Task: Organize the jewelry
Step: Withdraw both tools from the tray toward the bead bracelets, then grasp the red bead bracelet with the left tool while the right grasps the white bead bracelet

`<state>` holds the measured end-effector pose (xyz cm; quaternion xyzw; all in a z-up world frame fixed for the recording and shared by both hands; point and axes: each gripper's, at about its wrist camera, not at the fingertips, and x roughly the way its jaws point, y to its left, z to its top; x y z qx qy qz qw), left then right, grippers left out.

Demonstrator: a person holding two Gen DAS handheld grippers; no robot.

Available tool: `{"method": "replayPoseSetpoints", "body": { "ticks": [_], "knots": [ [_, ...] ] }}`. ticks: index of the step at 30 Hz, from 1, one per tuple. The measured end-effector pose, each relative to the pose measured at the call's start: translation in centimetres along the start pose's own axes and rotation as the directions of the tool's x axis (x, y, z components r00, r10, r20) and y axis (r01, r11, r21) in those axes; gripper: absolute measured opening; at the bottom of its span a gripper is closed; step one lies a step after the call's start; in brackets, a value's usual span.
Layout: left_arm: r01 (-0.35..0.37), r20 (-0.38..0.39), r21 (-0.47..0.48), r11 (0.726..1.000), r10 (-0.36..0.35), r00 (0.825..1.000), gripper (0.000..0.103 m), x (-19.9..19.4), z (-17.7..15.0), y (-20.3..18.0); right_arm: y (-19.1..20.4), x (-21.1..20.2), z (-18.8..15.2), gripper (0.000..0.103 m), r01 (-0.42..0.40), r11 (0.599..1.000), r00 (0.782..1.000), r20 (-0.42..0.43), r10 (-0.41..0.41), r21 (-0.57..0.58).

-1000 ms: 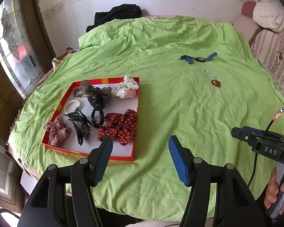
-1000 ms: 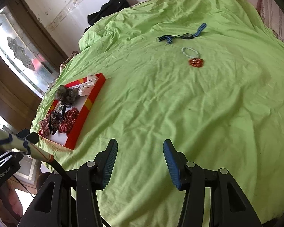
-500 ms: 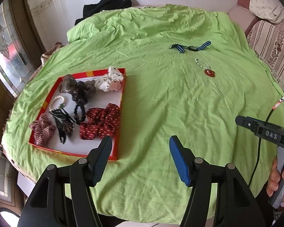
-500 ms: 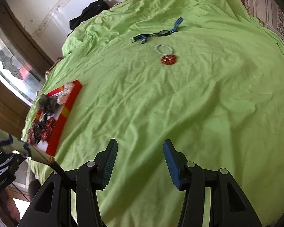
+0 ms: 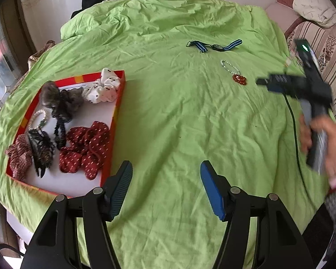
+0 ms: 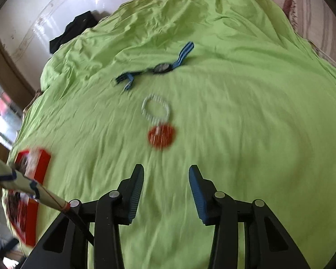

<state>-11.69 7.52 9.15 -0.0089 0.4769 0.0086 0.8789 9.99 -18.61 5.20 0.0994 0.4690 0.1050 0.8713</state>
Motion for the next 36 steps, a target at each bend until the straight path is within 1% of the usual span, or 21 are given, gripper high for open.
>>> {"method": "replayPoseSetpoints", "body": {
  "ticks": [2, 4, 8, 9, 10, 11, 13, 15, 17, 20, 23, 25, 27, 29, 30, 31, 32, 34, 36],
  "knots": [
    [0.009, 0.001, 0.005, 1.0, -0.009, 1.0, 0.062, 0.6, 0.3, 0.0, 0.0, 1.8, 2.2, 0.046, 0.005, 1.0, 1.0, -0.002, -0.005, -0.001],
    [0.018, 0.002, 0.011, 1.0, -0.018, 1.0, 0.062, 1.1, 0.5, 0.0, 0.3, 4.0, 4.0, 0.045, 0.026, 1.0, 1.0, -0.013, -0.026, -0.011],
    [0.038, 0.009, 0.024, 0.999, -0.038, 0.999, 0.062, 1.9, 1.2, -0.2, 1.0, 7.7, 6.0, 0.045, 0.065, 0.998, 0.997, -0.041, -0.065, -0.019],
    [0.041, 0.009, 0.026, 0.999, -0.042, 0.999, 0.062, 2.1, 1.4, -0.4, 1.0, 8.6, 6.3, 0.043, 0.077, 0.997, 0.995, -0.055, -0.079, -0.026],
    [0.045, 0.008, 0.026, 0.999, -0.045, 0.999, 0.062, 2.3, 1.6, -0.4, 1.0, 9.4, 6.5, 0.025, 0.093, 0.995, 0.993, -0.069, -0.095, -0.037],
    [0.051, 0.003, 0.026, 0.998, -0.051, 0.999, 0.062, 2.5, 1.9, -0.5, 1.0, 9.9, 6.5, 0.013, 0.113, 0.992, 0.991, -0.071, -0.117, -0.057],
    [0.071, -0.009, 0.021, 0.997, -0.071, 0.997, 0.062, 2.9, 2.6, -0.8, 0.6, 9.5, 6.5, 0.007, 0.123, 0.99, 0.989, -0.07, -0.127, -0.067],
    [0.105, -0.021, 0.005, 0.994, -0.105, 0.994, 0.062, 3.4, 3.6, -1.2, -0.6, 8.5, 6.0, 0.006, 0.149, 0.987, 0.986, -0.071, -0.153, -0.061],
    [0.137, -0.034, -0.006, 0.991, -0.137, 0.99, 0.062, 3.9, 4.5, -1.9, -2.0, 6.7, 4.8, 0.006, 0.202, 0.977, 0.977, -0.061, -0.206, -0.069],
    [0.178, -0.045, 0.006, 0.984, -0.178, 0.983, 0.062, 4.7, 6.2, -3.8, -4.6, 3.2, 1.8, 0.006, 0.228, 0.973, 0.972, -0.054, -0.23, -0.041],
    [0.211, -0.046, 0.014, 0.977, -0.21, 0.977, 0.062, 5.7, 8.4, -6.0, -6.4, -0.6, -2.0, 0.007, 0.202, 0.979, 0.978, -0.063, -0.2, 0.03],
    [0.248, -0.036, 0.012, 0.969, -0.248, 0.968, 0.062, 6.6, 10.1, -7.7, -7.1, -2.6, -4.8, 0.007, 0.15, 0.985, 0.988, -0.059, -0.145, 0.084],
    [0.283, -0.039, 0.004, 0.959, -0.282, 0.959, 0.062, 8.3, 12.1, -9.4, -7.6, -3.7, -6.6, 0.007, 0.097, 0.988, 0.995, -0.028, -0.094, 0.123],
    [0.308, -0.064, -0.017, 0.951, -0.308, 0.949, 0.062, 10.4, 13.9, -10.6, -8.2, -3.8, -7.3, 0.007, 0.061, 0.987, 0.998, 0.01, -0.063, 0.147],
    [0.321, -0.084, -0.031, 0.947, -0.322, 0.943, 0.062, 11.7, 14.8, -11.1, -8.3, -3.5, -7.3, 0.007, 0.047, 0.987, 0.999, 0.015, -0.05, 0.156],
    [0.329, -0.099, -0.043, 0.943, -0.332, 0.938, 0.059, 12.8, 15.4, -11.5, -8.6, -3.1, -7.0, 0.007, 0.03, 0.985, 0.999, 0.017, -0.033, 0.168],
    [0.331, -0.116, -0.058, 0.942, -0.336, 0.935, 0.054, 14.2, 16.2, -12.0, -9.0, -2.9, -6.9, 0.007, 0.006, 0.983, 1.0, 0.023, -0.011, 0.182],
    [0.325, -0.141, -0.077, 0.943, -0.333, 0.932, 0.049, 16.4, 17.3, -12.5, -9.4, -2.6, -6.6, 0.007, -0.021, 0.981, 1.0, 0.025, 0.017, 0.195],
    [0.33, -0.154, -0.096, 0.939, -0.342, 0.927, 0.049, 18.2, 18.1, -12.8, -9.5, -2.6, -6.5, 0.007, -0.033, 0.981, 0.999, 0.025, 0.029, 0.194]
  ]
}}
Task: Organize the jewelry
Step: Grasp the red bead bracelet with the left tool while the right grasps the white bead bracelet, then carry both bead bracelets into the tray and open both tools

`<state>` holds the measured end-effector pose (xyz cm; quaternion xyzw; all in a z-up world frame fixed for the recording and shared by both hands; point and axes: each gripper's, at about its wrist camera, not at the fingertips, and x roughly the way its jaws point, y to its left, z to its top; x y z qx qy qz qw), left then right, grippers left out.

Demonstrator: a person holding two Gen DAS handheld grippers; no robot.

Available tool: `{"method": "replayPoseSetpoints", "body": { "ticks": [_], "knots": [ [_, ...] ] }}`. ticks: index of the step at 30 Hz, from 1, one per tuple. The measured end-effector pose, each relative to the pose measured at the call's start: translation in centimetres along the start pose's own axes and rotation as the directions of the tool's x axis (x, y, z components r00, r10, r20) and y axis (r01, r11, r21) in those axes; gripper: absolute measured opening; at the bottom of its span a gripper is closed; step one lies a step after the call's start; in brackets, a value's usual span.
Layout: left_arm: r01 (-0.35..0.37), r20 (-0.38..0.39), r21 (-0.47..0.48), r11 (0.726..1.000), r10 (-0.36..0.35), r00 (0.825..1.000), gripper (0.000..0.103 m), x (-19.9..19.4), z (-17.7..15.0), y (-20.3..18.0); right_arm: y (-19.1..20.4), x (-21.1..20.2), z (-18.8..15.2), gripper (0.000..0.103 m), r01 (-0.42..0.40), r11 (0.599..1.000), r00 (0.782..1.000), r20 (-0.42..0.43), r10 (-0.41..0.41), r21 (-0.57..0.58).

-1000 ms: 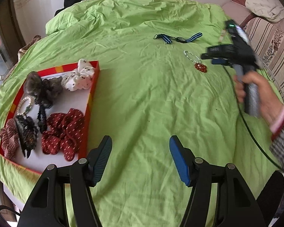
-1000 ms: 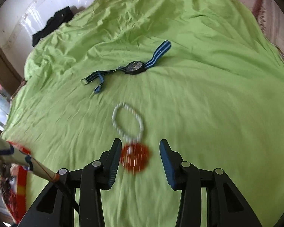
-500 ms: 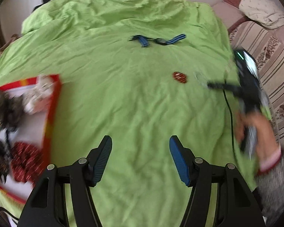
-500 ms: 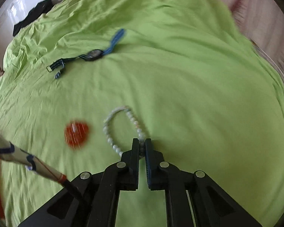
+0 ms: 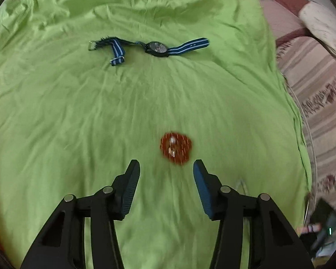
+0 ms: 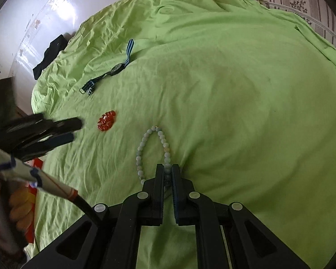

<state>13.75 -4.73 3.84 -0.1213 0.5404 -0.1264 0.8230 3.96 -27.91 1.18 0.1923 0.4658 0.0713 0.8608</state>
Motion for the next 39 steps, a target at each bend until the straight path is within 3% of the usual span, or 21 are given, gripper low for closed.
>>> {"method": "replayPoseSetpoints", "body": {
  "ticks": [4, 6, 7, 8, 13, 17, 19, 22, 25, 28, 32, 35, 39],
  "knots": [
    [0.008, -0.045, -0.028, 1.0, -0.009, 0.999, 0.045, 3.3, 1.3, -0.1, 0.0, 0.3, 0.2, 0.008, -0.016, 1.0, 1.0, -0.01, 0.016, 0.0],
    [-0.01, -0.049, -0.011, 1.0, 0.01, 0.999, 0.029, 3.7, 1.1, -0.6, -0.2, 0.4, 0.3, 0.008, -0.021, 1.0, 1.0, -0.012, 0.021, 0.001],
    [0.004, -0.06, -0.008, 1.0, -0.005, 0.998, 0.009, 3.7, 1.1, -0.9, -0.3, 0.5, 0.4, 0.008, -0.028, 1.0, 0.999, -0.015, 0.029, 0.008],
    [0.025, -0.074, -0.018, 1.0, -0.027, 0.997, 0.007, 3.5, 1.0, -1.0, -0.4, 0.6, 0.4, 0.008, -0.034, 0.999, 0.999, -0.017, 0.034, 0.013],
    [0.081, -0.028, 0.016, 0.997, -0.08, 0.996, 0.007, -1.7, -0.3, -1.5, -1.2, 0.6, 0.5, 0.008, -0.076, 0.995, 0.997, -0.023, 0.077, 0.06],
    [0.125, -0.006, 0.089, 0.988, -0.125, 0.992, 0.007, -7.3, -3.6, -1.3, -1.7, 0.6, 0.6, 0.008, -0.103, 0.99, 0.994, -0.025, 0.106, 0.096],
    [0.109, -0.007, 0.092, 0.99, -0.108, 0.994, 0.008, -8.6, -5.3, -0.1, -1.7, 0.5, 0.5, 0.008, -0.107, 0.989, 0.994, -0.024, 0.11, 0.099],
    [0.033, -0.009, 0.039, 0.999, -0.033, 0.999, 0.019, -8.6, -6.8, 2.6, -1.7, 0.5, 0.5, 0.012, -0.115, 0.988, 0.993, -0.025, 0.118, 0.101],
    [-0.031, -0.033, -0.068, 0.997, 0.028, 0.999, 0.019, -7.7, -7.9, 6.5, -1.8, 0.3, 0.5, 0.018, -0.129, 0.986, 0.991, -0.021, 0.132, 0.103],
    [-0.059, -0.012, -0.072, 0.996, 0.058, 0.998, 0.019, -8.2, -8.6, 7.7, -1.9, 0.4, 0.4, 0.02, -0.139, 0.984, 0.99, -0.023, 0.143, 0.111],
    [-0.019, -0.012, -0.024, 1.0, 0.018, 1.0, 0.032, -7.9, -9.2, 6.7, -2.0, 0.6, 0.5, 0.024, -0.158, 0.98, 0.986, -0.026, 0.162, 0.12],
    [0.036, -0.027, -0.001, 0.999, -0.036, 0.999, 0.034, -6.7, -9.6, 5.3, -1.8, 0.7, 0.4, 0.025, -0.158, 0.981, 0.986, -0.026, 0.162, 0.111],
    [0.058, -0.071, 0.035, 0.998, -0.056, 0.996, 0.035, -4.6, -10.5, 3.6, -2.0, 0.8, 0.5, 0.025, -0.166, 0.979, 0.985, -0.024, 0.17, 0.115]
  ]
}}
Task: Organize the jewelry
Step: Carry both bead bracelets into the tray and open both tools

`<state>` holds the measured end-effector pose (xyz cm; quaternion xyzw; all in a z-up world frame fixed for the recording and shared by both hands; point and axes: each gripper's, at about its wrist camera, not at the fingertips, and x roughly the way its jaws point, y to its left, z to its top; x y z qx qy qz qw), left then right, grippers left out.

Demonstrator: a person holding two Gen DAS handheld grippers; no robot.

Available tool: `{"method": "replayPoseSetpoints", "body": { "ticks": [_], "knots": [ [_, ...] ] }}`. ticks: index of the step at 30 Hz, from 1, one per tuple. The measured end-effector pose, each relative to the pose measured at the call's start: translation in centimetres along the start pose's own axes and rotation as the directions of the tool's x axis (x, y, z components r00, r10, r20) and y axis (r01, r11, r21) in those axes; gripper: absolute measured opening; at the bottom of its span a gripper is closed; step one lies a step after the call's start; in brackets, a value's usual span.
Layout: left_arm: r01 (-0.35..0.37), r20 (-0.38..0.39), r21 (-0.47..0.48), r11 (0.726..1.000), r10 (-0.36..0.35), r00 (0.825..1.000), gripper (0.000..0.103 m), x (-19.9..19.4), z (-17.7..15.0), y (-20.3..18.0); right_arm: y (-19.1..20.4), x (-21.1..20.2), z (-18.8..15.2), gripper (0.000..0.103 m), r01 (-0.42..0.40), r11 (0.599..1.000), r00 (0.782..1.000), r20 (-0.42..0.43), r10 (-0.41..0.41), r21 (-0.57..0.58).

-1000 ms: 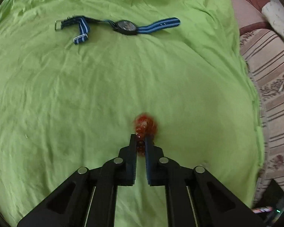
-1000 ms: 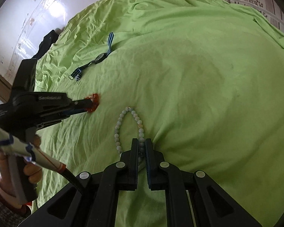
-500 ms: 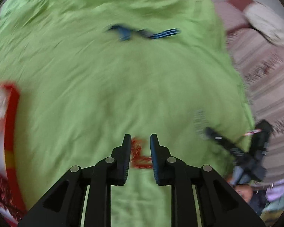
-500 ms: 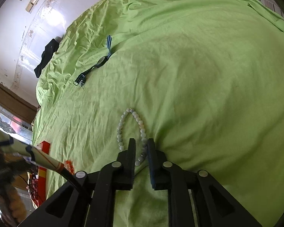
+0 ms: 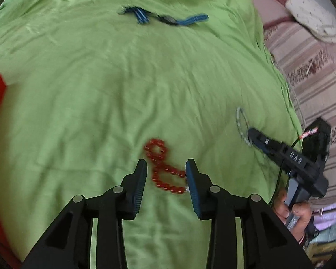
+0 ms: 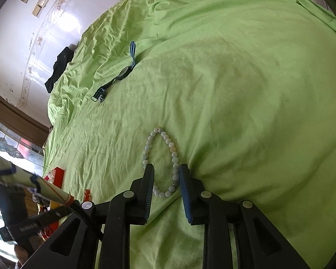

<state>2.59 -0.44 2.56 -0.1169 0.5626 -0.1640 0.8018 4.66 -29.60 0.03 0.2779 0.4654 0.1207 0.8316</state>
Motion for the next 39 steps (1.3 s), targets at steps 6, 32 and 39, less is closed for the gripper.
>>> {"method": "replayPoseSetpoints", "body": {
  "ticks": [6, 32, 39],
  "knots": [
    [0.008, -0.012, 0.009, 1.0, -0.008, 1.0, 0.034, 1.5, -0.9, -1.3, -0.8, 0.9, 0.6, 0.025, -0.056, 0.998, 0.998, 0.022, 0.055, 0.041],
    [0.043, 0.239, -0.025, 0.999, -0.036, 0.97, 0.008, -16.7, -7.8, 0.0, 5.1, -6.7, -3.0, 0.007, -0.023, 0.996, 0.986, 0.16, 0.037, -0.091],
    [0.07, 0.301, -0.125, 0.99, -0.029, 0.953, 0.007, -19.8, -9.7, 4.2, 10.3, -9.4, -5.0, 0.007, -0.012, 0.978, 0.989, 0.14, 0.042, -0.209]
  ]
}}
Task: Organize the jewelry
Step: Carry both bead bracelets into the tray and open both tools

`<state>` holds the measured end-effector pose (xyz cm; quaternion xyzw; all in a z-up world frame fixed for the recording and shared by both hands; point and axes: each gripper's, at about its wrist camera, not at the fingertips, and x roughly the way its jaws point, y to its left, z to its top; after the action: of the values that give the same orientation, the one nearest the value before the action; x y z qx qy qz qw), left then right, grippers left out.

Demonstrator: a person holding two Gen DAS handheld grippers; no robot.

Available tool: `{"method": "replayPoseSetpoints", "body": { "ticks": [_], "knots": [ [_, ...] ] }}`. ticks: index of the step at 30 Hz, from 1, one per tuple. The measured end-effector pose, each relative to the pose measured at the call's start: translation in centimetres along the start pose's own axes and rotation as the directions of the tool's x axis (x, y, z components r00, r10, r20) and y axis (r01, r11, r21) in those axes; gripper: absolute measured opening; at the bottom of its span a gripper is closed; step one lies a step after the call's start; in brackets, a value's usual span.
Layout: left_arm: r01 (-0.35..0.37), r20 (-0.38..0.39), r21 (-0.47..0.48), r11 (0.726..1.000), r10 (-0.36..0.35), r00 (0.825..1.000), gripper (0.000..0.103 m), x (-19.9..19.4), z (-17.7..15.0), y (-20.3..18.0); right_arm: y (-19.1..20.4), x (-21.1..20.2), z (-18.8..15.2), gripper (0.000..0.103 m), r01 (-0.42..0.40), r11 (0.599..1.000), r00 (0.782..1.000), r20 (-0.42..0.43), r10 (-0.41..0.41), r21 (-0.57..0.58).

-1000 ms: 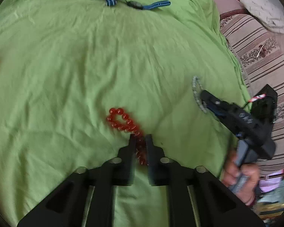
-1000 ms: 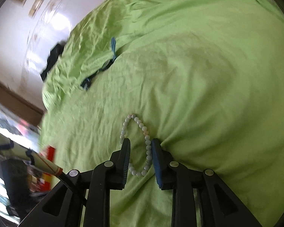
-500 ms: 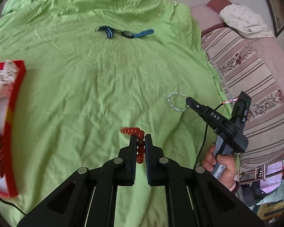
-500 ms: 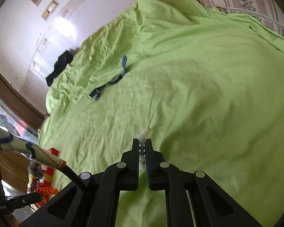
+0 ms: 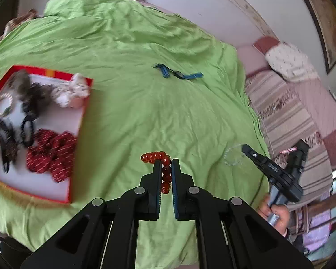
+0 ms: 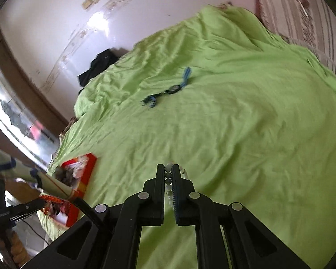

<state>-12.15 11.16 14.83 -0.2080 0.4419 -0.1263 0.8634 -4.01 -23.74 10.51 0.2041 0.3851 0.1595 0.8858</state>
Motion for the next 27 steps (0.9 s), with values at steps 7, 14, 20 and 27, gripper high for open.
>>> {"method": "replayPoseSetpoints", "body": {
  "ticks": [7, 14, 20, 27],
  "knots": [
    [-0.05, 0.079, -0.061, 0.997, 0.055, 0.995, 0.008, -4.7, -1.1, 4.3, 6.1, -1.4, 0.1, 0.007, -0.032, 0.993, 0.999, -0.02, 0.029, -0.118],
    [-0.104, 0.153, -0.185, 0.977, 0.133, 0.979, 0.008, -9.5, -1.5, 10.4, 12.1, -1.1, -1.3, 0.007, -0.051, 0.969, 0.997, -0.062, 0.037, -0.241],
    [-0.115, 0.21, -0.294, 0.949, 0.181, 0.961, 0.008, -12.9, -2.2, 15.6, 16.9, 0.5, -2.6, 0.007, -0.084, 0.943, 0.992, -0.118, 0.048, -0.323],
    [-0.098, 0.195, -0.363, 0.927, 0.178, 0.964, 0.008, -12.6, -2.9, 19.5, 22.3, 3.6, -3.6, 0.007, -0.127, 0.912, 0.98, -0.189, 0.055, -0.391]
  ]
}}
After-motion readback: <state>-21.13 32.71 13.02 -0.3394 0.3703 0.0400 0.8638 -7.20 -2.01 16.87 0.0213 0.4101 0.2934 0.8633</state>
